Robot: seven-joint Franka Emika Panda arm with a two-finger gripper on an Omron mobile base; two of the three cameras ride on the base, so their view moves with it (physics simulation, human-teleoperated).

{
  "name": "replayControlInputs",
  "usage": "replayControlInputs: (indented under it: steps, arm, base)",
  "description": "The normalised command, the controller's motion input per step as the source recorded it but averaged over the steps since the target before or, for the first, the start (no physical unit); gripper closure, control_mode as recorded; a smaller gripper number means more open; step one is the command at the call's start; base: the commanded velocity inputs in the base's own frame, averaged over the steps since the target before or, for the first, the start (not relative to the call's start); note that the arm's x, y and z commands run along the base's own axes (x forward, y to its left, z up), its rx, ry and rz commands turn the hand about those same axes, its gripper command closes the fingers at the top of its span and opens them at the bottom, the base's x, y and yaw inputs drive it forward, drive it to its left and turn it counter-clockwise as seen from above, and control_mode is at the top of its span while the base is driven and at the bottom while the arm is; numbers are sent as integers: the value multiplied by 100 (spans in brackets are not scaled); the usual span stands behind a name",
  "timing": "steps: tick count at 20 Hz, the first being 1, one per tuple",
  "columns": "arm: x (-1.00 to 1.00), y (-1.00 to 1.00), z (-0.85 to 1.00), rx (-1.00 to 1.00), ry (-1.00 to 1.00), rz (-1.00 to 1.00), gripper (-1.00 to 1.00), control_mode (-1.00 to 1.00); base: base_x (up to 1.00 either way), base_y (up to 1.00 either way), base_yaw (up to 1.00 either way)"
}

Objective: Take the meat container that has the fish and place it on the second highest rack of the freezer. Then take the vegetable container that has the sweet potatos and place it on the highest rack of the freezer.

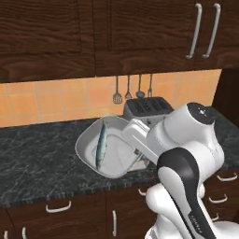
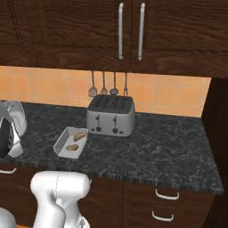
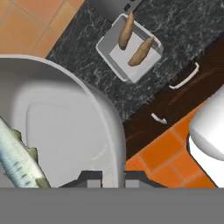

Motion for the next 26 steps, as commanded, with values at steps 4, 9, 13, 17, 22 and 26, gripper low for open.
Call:
replayControlInputs:
  steps: [4,9,13,17,22,26]
  arm:
    - [0,0,0,0,0,0,100,100]
    - [0,0,0,0,0,0,100,100]
    - [0,0,0,0,0,0,100,100]
    - [0,0,0,0,0,0,100,100]
    - [0,0,0,0,0,0,100,100]
    - [0,0,0,0,0,0,100,100]
  base:
    - [-78,32,-38]
    - [-43,33,-61]
    - [-54,46,-76]
    - [-61,37,-79]
    - [-37,9,-85]
    - [-4,0,-84]
